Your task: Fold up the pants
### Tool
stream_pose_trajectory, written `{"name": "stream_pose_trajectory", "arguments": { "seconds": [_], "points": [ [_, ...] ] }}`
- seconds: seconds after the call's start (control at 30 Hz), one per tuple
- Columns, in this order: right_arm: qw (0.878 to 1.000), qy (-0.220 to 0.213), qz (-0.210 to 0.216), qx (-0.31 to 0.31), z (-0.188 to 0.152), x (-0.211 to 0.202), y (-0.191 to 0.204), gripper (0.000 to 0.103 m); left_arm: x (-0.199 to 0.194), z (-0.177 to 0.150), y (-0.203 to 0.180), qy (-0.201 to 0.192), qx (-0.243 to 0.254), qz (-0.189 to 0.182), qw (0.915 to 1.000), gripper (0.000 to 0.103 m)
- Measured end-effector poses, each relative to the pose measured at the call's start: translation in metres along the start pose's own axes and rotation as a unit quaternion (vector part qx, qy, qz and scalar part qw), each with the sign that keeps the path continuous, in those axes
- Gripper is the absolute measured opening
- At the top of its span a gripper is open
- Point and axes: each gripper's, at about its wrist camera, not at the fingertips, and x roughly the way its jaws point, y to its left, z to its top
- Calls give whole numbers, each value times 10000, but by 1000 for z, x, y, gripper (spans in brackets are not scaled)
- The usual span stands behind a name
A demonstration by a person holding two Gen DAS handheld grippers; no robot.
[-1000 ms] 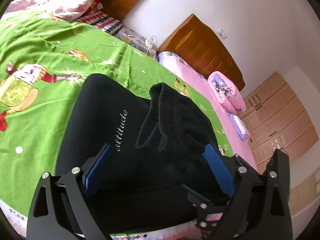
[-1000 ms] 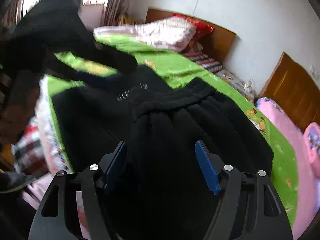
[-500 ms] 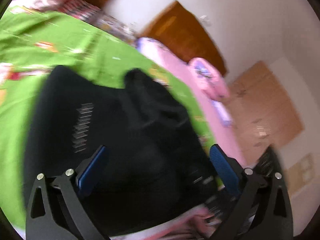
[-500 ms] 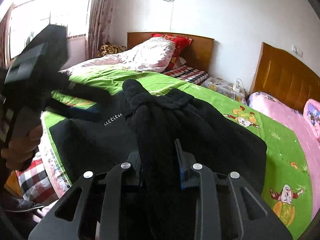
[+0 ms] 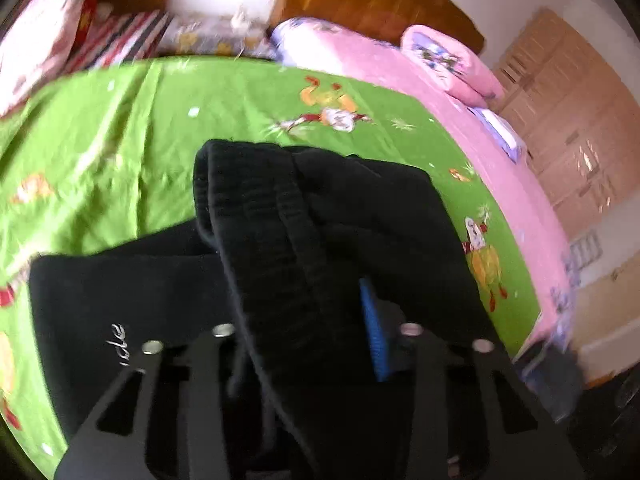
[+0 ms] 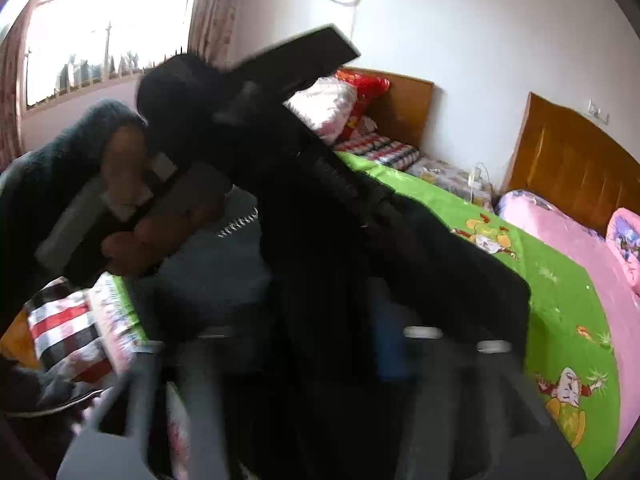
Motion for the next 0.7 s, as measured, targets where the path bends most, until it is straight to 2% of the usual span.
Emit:
{"name": "stream_pose_trajectory", "arguments": {
  "seconds": [0.1,0.17,0.27,0.33,0.4,0.47,0.53,0.57,0.6,0.63,0.67,0.7],
  "points": [
    [9987,-312,-246,327,-11,-37,-32,91,-1,-8,-16,-143,438,434,9980,35],
    [9939,-351,-694,786,-30,-60,-66,92,2,-8,-25,-170,648,702,9953,36],
    [9760,95,-1253,1780,-68,-71,-119,92,4,-2,-27,-137,706,850,9938,37],
    [9674,284,-1215,2205,-86,-75,-126,92,4,0,-29,-114,713,912,9932,37],
    [9675,189,-787,2397,-97,-76,-118,92,0,-1,-31,-139,582,927,9939,33],
    [9730,-93,-228,2295,-102,-77,-94,92,-3,1,-38,-186,550,1008,9932,28],
    [9811,-106,-125,1926,-99,-71,-67,92,-12,6,-45,-260,508,1024,9931,25],
    [9850,-5,-288,1699,-96,-62,-56,92,-17,8,-51,-311,516,996,9932,24],
    [9862,172,-833,1423,-94,-50,-46,92,-28,12,-59,-401,486,858,9943,23],
    [9831,266,-1208,1351,-95,-41,-42,92,-36,15,-65,-461,473,720,9952,23],
    [9779,364,-1490,1421,-97,-35,-40,92,-53,20,-74,-589,421,408,9965,22],
    [9735,455,-1581,1589,-98,-27,-44,92,-66,25,-81,-684,391,175,9967,22]
  ]
}}
